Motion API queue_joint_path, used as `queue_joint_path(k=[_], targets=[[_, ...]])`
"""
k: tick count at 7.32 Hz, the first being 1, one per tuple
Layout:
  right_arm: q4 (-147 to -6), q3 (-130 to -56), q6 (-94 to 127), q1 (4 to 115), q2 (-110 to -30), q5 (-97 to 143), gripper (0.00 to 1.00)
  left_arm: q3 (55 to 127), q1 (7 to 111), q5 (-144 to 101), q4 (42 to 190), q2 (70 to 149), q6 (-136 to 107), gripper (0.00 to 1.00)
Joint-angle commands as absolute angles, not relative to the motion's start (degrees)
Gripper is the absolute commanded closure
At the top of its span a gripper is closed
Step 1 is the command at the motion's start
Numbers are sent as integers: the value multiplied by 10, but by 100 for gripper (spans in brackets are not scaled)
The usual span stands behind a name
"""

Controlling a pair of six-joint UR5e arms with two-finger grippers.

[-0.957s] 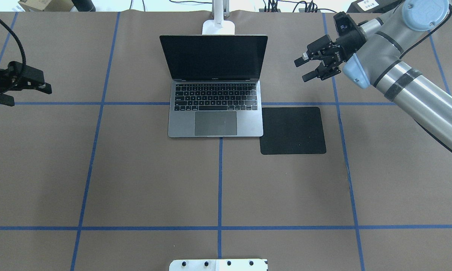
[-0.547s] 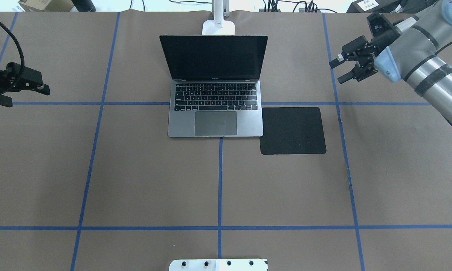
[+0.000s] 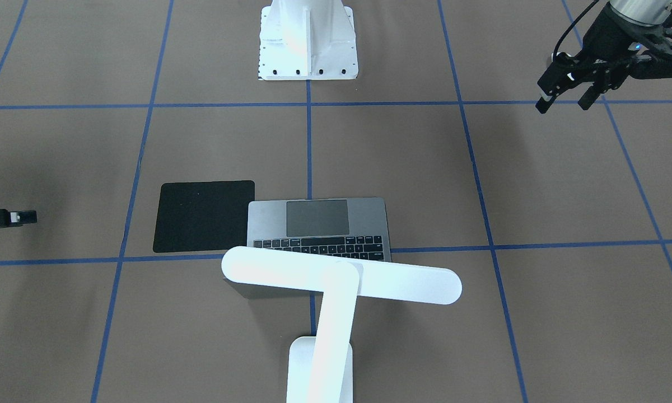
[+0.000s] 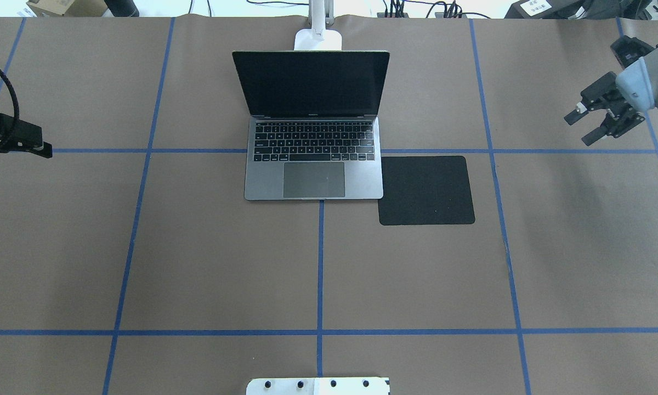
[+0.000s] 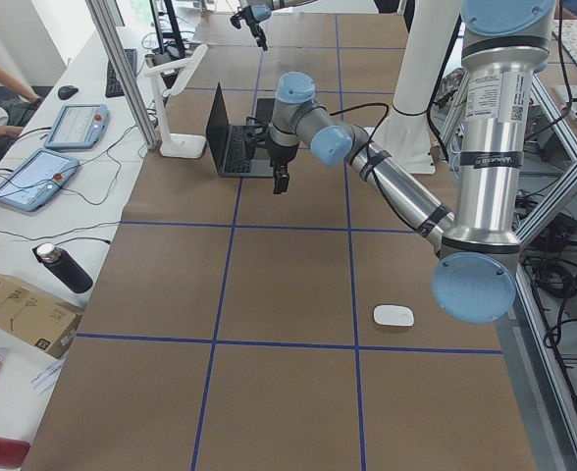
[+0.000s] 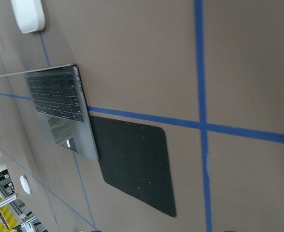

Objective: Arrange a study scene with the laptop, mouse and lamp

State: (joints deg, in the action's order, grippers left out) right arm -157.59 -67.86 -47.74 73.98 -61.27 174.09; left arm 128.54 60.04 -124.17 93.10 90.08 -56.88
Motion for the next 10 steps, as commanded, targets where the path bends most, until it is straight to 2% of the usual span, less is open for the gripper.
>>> queue_joint_path(k=[1, 3, 4, 6, 8, 10], targets=[[-1558, -679, -468, 771, -618, 1627, 11, 1284, 608, -1238, 933, 854, -467, 0], [-1441, -701, -412, 818, -620, 1479, 9, 1281, 607, -1238, 934, 818, -391, 0], [-1368, -714, -373, 826, -642, 1450, 2, 1284, 607, -1239, 947, 790, -364, 0], [-1226, -716, -318, 838, -682, 1435, 2, 1268, 606, -1240, 1077, 674, -355, 0], [-1171, -729, -308, 851, -684, 1392, 2, 1197, 606, -1243, 1245, 588, -362, 0], [-1153, -769, -284, 853, -687, 1380, 1, 1136, 596, -1248, 1301, 584, -374, 0]])
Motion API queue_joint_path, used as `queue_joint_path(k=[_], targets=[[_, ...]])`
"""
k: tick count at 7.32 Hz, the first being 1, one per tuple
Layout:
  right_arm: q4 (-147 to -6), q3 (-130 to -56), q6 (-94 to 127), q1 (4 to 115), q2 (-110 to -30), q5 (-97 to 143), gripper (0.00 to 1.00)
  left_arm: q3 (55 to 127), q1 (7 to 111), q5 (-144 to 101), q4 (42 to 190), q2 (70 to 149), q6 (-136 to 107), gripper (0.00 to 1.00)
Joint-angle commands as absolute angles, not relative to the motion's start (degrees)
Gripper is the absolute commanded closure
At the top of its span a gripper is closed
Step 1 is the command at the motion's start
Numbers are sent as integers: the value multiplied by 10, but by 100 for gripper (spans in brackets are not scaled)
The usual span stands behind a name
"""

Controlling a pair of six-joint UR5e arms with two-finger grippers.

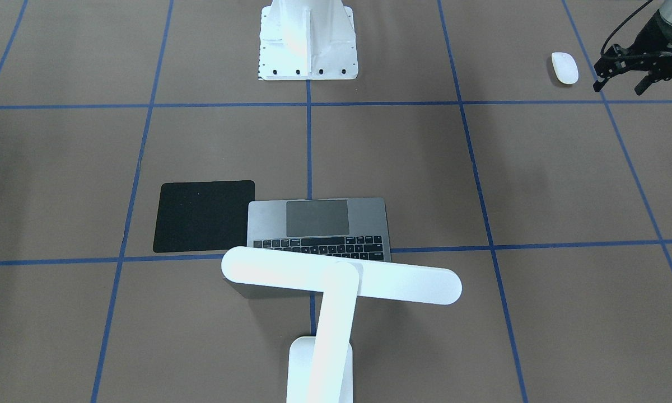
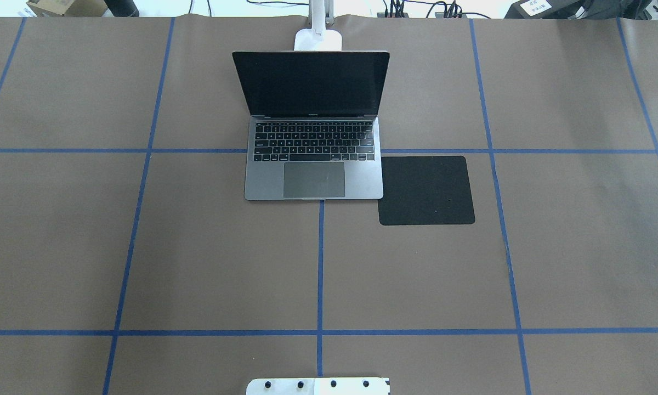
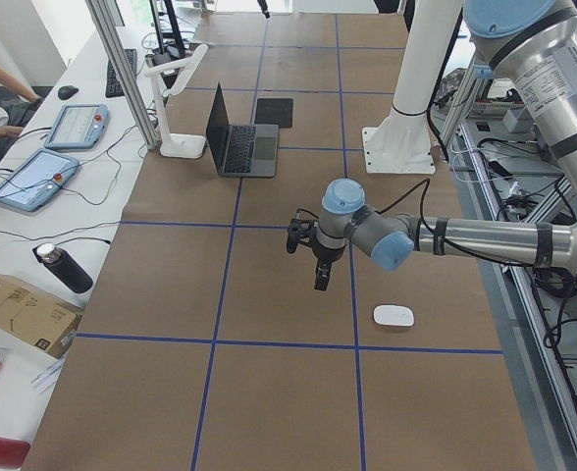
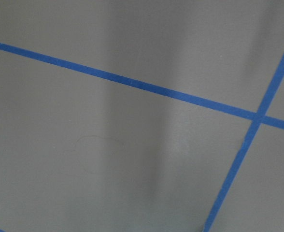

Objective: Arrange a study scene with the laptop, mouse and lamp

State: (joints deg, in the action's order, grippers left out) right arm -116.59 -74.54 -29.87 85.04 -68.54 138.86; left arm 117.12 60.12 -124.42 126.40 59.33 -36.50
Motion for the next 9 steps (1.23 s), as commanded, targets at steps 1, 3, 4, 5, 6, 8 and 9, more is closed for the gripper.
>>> queue_joint_path(k=[1, 3, 4, 5, 6, 8, 9], targets=[[-1152, -777, -282, 852, -687, 1380, 1, 1135, 593, -1273, 1304, 584, -381, 0], [-1151, -790, -280, 852, -688, 1380, 1, 1133, 530, -1270, 1337, 561, -425, 0], [-1135, -791, -275, 853, -689, 1379, 1, 1123, 522, -1269, 1362, 560, -439, 0], [-1123, -792, -265, 852, -692, 1379, 1, 1108, 518, -1267, 1375, 559, -444, 0], [-1119, -793, -263, 852, -695, 1379, 1, 1094, 498, -1253, 1375, 560, -467, 0], [-1112, -808, -249, 852, -708, 1379, 1, 1086, 438, -1245, 1389, 558, -529, 0], [-1111, -808, -249, 852, -711, 1379, 1, 1086, 401, -1224, 1413, 545, -573, 0]])
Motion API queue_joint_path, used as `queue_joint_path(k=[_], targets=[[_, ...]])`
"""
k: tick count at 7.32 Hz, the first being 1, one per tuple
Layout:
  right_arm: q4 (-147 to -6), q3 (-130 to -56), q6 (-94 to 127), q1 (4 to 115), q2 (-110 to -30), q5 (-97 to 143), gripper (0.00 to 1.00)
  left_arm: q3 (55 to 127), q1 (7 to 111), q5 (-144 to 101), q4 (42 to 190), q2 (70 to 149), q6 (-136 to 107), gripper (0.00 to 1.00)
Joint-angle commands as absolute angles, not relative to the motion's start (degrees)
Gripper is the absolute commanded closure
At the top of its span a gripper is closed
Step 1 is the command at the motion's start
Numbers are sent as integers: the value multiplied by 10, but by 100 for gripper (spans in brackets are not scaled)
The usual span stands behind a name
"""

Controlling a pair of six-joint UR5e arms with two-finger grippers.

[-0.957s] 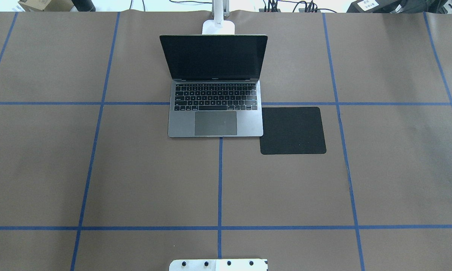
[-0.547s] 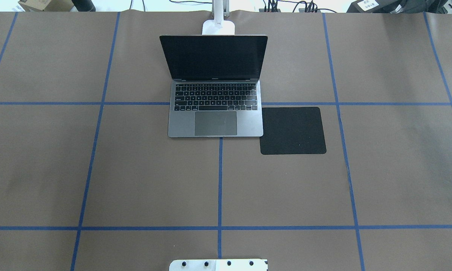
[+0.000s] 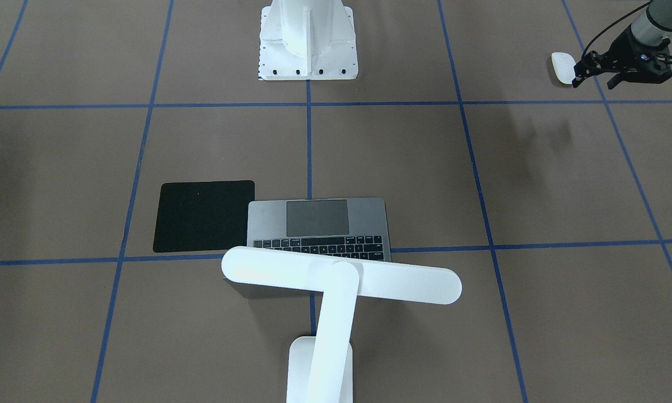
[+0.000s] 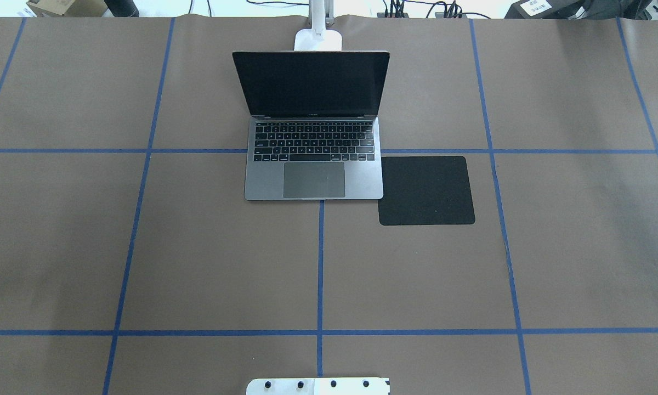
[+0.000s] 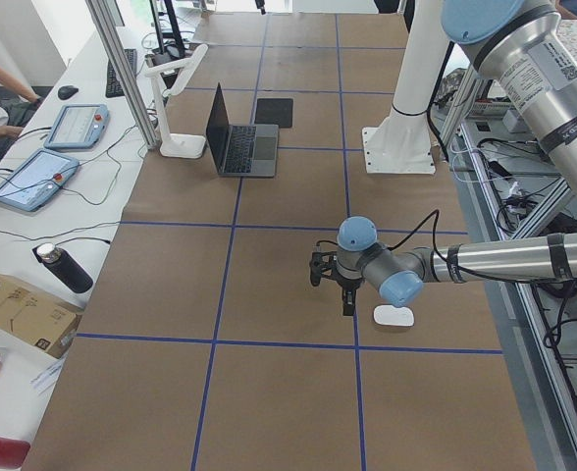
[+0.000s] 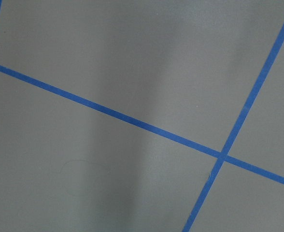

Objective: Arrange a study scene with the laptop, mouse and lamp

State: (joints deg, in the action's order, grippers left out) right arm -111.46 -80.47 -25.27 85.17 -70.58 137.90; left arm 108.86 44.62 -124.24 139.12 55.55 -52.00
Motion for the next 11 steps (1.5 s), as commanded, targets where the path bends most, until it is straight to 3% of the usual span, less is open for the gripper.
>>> queue_joint_path(k=[1, 3, 5, 11], targets=[[-1111, -809, -248, 852, -712, 1379, 1, 1085, 383, -1204, 1439, 522, -587, 0], [-1111, -810, -244, 852, -712, 1380, 1, 1085, 367, -1204, 1485, 487, -609, 0], [-1111, -810, -243, 852, -712, 1380, 1, 1083, 275, -1148, 1502, 489, -686, 0], [-1111, -810, -243, 852, -711, 1380, 1, 1045, 145, -1073, 1557, 497, -802, 0]])
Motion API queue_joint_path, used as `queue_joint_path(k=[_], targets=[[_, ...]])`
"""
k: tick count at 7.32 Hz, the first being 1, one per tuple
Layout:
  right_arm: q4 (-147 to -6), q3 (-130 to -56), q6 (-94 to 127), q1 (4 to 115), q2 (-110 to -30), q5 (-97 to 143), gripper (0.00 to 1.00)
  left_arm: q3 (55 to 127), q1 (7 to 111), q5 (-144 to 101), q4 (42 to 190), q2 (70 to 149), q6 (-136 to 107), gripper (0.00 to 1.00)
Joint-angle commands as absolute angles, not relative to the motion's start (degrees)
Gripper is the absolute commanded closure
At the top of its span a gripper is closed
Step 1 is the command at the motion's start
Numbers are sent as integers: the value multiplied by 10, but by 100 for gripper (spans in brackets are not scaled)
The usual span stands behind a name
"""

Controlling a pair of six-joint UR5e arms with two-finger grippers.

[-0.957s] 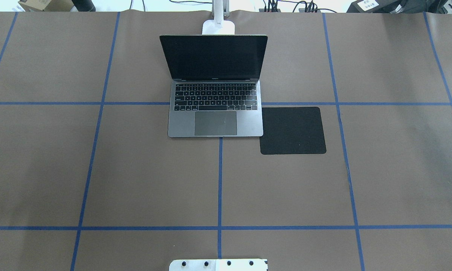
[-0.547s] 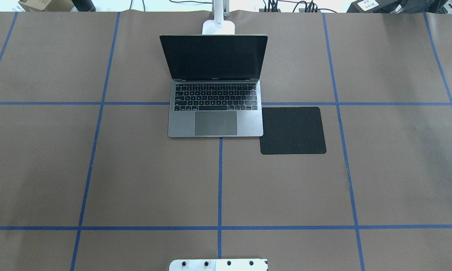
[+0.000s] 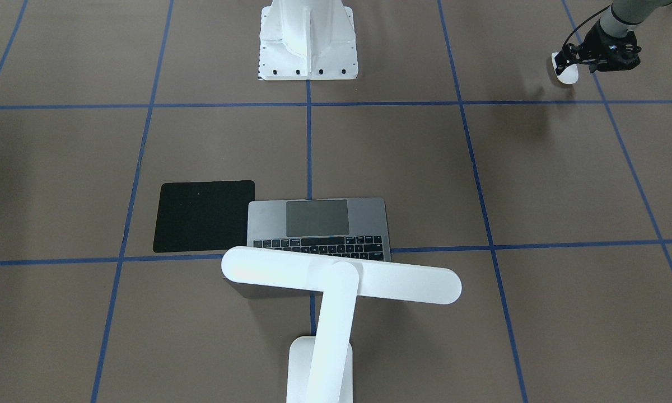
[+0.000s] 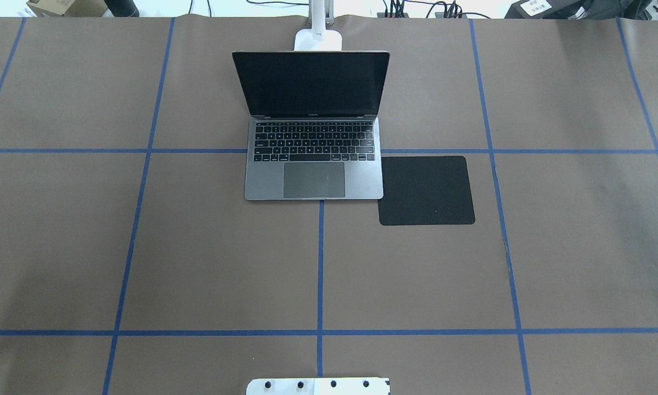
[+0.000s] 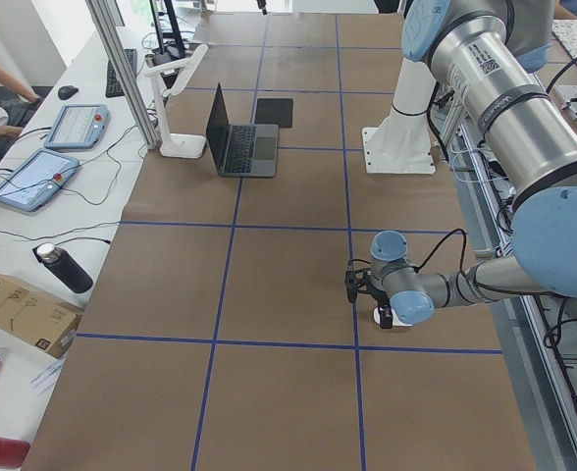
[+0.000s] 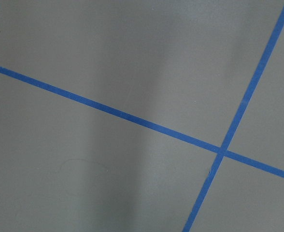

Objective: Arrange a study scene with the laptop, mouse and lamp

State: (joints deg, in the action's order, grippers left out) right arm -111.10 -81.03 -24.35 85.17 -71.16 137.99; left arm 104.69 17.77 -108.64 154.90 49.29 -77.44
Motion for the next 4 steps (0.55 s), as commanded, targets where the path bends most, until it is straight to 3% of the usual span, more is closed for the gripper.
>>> queue_joint_path(k=[1, 4], targets=[[-1111, -810, -243, 852, -711, 1380, 1, 1044, 130, -1064, 1557, 497, -803, 0], [-1111, -811, -243, 852, -711, 1380, 1, 1037, 107, -1058, 1563, 494, -796, 0]])
